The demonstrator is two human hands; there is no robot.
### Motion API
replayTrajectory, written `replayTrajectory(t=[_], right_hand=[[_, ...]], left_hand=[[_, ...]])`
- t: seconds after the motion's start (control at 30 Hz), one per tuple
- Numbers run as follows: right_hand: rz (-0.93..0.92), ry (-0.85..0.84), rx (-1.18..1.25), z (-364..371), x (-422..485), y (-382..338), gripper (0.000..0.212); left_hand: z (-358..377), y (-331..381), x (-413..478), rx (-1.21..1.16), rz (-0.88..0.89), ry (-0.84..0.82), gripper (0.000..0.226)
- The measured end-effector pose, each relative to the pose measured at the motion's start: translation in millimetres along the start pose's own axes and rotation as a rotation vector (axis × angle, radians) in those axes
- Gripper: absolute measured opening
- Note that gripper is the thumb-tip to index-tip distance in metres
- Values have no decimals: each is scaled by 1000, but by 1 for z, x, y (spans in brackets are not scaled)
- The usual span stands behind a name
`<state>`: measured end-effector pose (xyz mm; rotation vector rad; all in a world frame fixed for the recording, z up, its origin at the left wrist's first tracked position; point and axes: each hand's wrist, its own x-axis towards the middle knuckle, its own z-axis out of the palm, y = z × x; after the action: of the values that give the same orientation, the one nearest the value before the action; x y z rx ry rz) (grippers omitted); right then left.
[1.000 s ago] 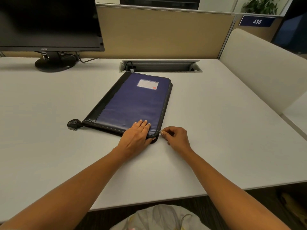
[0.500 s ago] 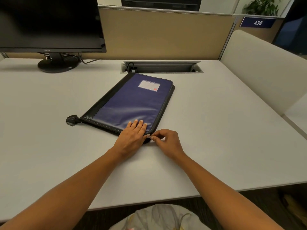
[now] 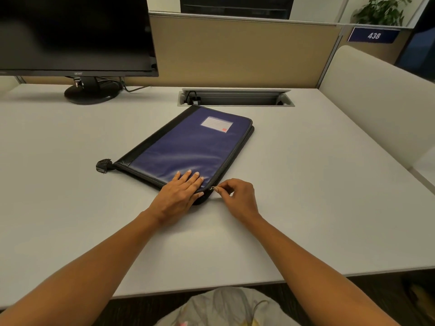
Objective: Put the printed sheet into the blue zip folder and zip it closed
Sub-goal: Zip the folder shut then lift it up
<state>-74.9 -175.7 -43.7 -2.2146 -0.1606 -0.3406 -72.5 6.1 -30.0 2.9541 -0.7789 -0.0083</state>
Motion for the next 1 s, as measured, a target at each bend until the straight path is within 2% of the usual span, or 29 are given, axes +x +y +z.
replayTrajectory(t=[0.2,0.5,0.67,0.73,0.83,1.0], right_hand=[[17,-9,-34,5,2,0,16],[79,0,-53,5,5,2,17],[69,-110,-96,2,7,5,17],[46,-189,-184,3,8,4,18],[-41,-299,-398,10,6,2,24],[-137,-342,-461,8,4,-1,25]], left_hand=[[4,-9,-1,3,18,-25,113],[5,-9,0,15,33,-37,108],[-1,-4,-5,19,104,19,85],[-1,-2,-6,-32,60,9,76],[0,2,-3,-78,-14,105,56],[8,-3,2,-28,-52,18,58]])
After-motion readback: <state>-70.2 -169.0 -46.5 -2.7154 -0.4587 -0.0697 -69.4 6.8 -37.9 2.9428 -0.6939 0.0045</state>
